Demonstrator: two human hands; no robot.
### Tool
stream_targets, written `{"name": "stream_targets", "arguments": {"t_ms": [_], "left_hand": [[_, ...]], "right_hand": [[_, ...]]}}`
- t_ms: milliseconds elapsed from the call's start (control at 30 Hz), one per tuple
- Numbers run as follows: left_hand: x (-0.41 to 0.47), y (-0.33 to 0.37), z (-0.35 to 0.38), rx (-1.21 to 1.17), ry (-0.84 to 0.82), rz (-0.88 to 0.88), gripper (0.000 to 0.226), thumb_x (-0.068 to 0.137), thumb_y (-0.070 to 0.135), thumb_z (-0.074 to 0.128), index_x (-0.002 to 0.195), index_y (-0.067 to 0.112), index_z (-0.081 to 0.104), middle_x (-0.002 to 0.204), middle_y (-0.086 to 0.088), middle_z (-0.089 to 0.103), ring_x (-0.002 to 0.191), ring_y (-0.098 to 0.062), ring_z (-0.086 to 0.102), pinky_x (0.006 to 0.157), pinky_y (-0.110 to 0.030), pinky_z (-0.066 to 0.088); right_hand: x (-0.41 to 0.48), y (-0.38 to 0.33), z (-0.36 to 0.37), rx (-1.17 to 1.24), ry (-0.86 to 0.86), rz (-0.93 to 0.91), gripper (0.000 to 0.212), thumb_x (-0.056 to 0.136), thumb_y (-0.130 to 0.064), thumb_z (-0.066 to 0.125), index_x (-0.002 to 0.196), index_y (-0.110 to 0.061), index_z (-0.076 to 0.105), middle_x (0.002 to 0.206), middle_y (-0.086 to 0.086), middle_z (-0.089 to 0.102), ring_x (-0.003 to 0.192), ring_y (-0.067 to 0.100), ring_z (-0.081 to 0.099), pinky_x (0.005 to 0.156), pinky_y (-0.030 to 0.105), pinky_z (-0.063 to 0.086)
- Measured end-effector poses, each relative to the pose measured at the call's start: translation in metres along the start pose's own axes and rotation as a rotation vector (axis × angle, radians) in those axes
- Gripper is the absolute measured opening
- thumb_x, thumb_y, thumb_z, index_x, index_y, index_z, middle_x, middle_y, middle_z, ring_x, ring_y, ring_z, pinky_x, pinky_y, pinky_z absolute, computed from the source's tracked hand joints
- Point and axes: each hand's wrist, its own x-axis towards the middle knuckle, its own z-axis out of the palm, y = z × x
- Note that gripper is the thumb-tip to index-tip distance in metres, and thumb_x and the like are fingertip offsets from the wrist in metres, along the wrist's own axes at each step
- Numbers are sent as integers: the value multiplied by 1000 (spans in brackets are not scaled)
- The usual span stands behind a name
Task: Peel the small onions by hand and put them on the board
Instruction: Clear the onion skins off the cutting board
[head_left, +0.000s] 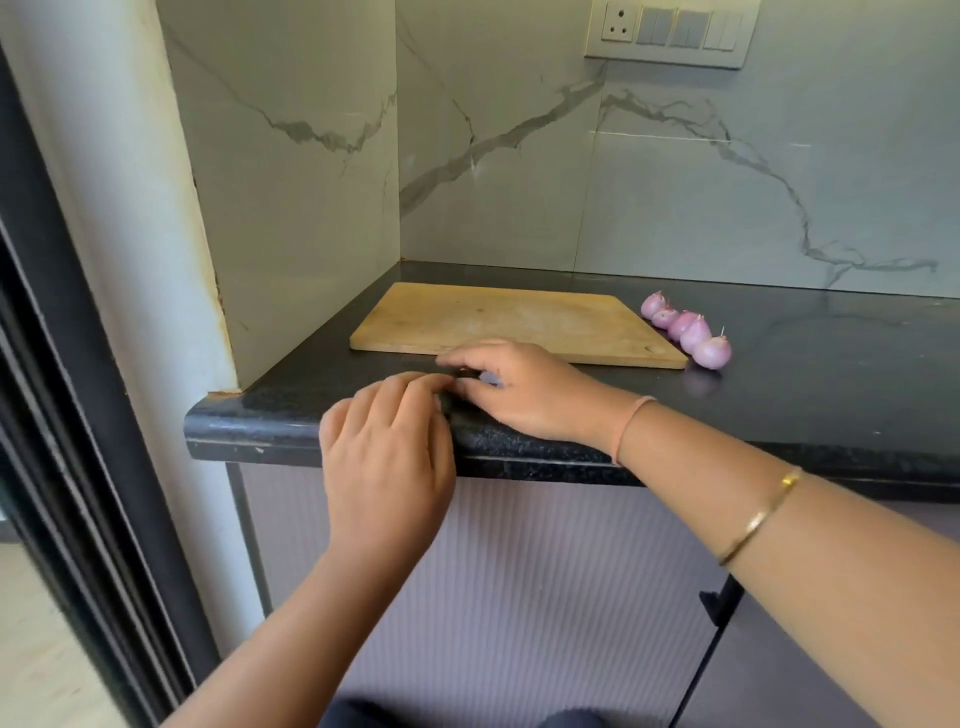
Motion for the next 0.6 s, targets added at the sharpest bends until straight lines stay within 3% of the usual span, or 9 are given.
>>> {"name": "stream_targets", "arguments": {"t_ms": [133,267,367,433,500,600], "left_hand": [[-16,6,1,-116,46,33,27,91,14,42,107,15,63,107,1,64,102,-17,54,96,-35,32],[-41,9,2,-283,73,147,29,91,10,46,117,12,56,118,-3,59,114,-18,50,107,-38,30],[-69,13,11,-295,21,297,26,94,17,42,118,16,51,118,-1,54,103,-22,52,94,-32,36],[-83,17,20,-307,-56,310,21,96,21,38,112,18,51,111,2,52,91,-23,53,81,-33,39],[-87,22,28,-373,-159,290,17,96,21,39,105,17,54,100,2,55,84,-20,53,74,-31,41],[-81,33,33,-461,-377,115,22,97,25,40,94,15,59,87,4,58,76,-10,51,66,-27,42]], "right_hand": [[4,3,0,-56,46,-3,28,96,-18,52,120,-13,65,127,2,62,120,16,53,104,29,37],[-10,17,-12,-96,119,21,21,93,-16,57,107,-14,72,110,2,69,100,14,60,86,24,43],[-18,27,-20,137,201,118,18,93,-15,58,103,-11,73,90,-2,70,71,3,59,69,18,44],[-22,29,-23,348,225,201,21,96,-16,54,110,-11,69,84,-4,65,62,1,52,64,16,43],[-25,27,-24,351,146,232,28,97,-22,52,122,-15,61,97,-2,63,74,2,53,70,16,42],[-27,16,-21,55,-7,214,39,97,-30,50,134,-18,51,123,-1,59,104,7,54,87,19,39]]}}
